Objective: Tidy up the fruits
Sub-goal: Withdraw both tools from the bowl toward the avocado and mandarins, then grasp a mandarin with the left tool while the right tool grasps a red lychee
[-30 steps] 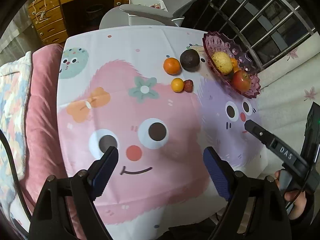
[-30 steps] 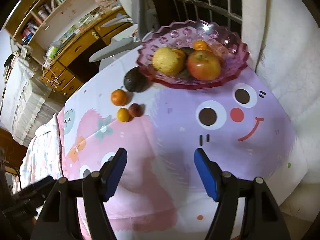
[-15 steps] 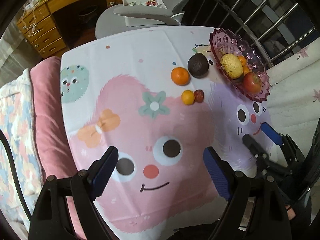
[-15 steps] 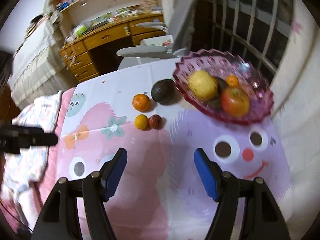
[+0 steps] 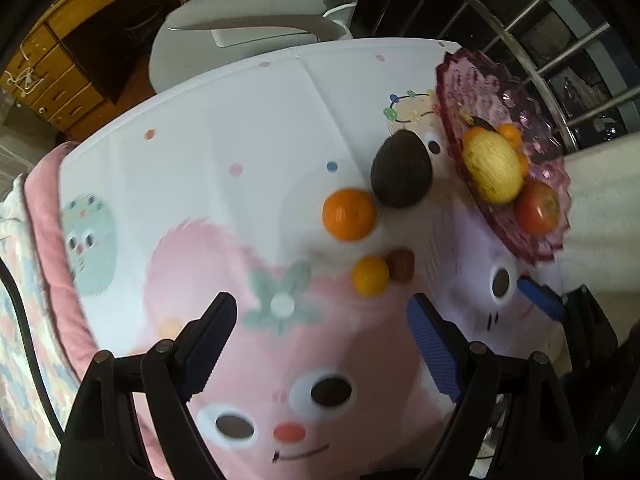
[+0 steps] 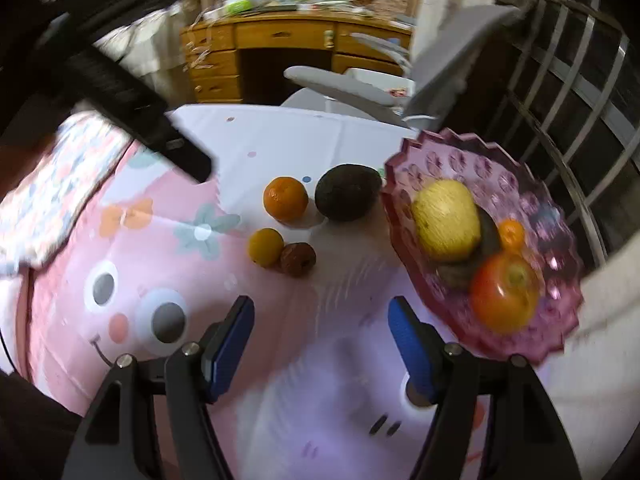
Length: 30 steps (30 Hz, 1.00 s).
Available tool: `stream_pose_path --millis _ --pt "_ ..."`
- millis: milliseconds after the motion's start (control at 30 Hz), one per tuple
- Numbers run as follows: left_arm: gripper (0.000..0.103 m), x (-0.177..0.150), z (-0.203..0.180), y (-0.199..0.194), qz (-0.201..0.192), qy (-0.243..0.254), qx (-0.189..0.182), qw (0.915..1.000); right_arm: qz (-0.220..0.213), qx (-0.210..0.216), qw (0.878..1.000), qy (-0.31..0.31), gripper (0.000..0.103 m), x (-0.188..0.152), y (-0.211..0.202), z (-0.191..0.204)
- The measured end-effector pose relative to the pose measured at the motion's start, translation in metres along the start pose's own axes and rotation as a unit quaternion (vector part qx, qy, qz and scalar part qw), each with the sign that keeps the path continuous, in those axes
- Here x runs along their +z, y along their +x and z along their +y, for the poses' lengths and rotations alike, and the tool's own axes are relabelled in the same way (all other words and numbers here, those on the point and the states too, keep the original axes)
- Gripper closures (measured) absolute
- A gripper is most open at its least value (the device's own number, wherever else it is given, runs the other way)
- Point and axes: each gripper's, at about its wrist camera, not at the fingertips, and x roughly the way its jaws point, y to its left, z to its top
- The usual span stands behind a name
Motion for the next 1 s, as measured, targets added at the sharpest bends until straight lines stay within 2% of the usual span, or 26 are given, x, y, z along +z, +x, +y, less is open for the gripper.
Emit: stream_pose_path --millis 133,333,433,667,867,1000 --pt "0.017 0.019 -0.002 0.025 0.008 -0.001 -0.008 0.9999 -0.008 -0.009 0.999 -0.045 0.033 0.004 0.012 0.003" --pt "0.017 0.034 -0.007 0.059 0.021 -0.001 -0.018 0.9996 0.011 0.004 0.995 -0.102 0.034 0.009 0.04 0.013" --pt "0.017 0.038 -0.012 0.07 0.025 0.009 -0.007 0.9996 0.02 -0.005 0.991 -0.129 0.034 0.009 0.055 0.019" --pt "0.026 0.044 -0.021 0.083 0.016 0.024 0.003 0.9996 0.027 0.005 0.984 -0.174 0.049 0.008 0.078 0.029" --pt "0.037 0.048 -0.017 0.092 0.025 0.021 0.012 0.9994 0.023 0.0 0.98 -0.2 0.056 0.012 0.089 0.038" --pt "0.041 0.049 -0.016 0.097 0.028 0.015 0.001 0.9995 0.016 0.009 0.98 -0.2 0.06 0.014 0.091 0.04"
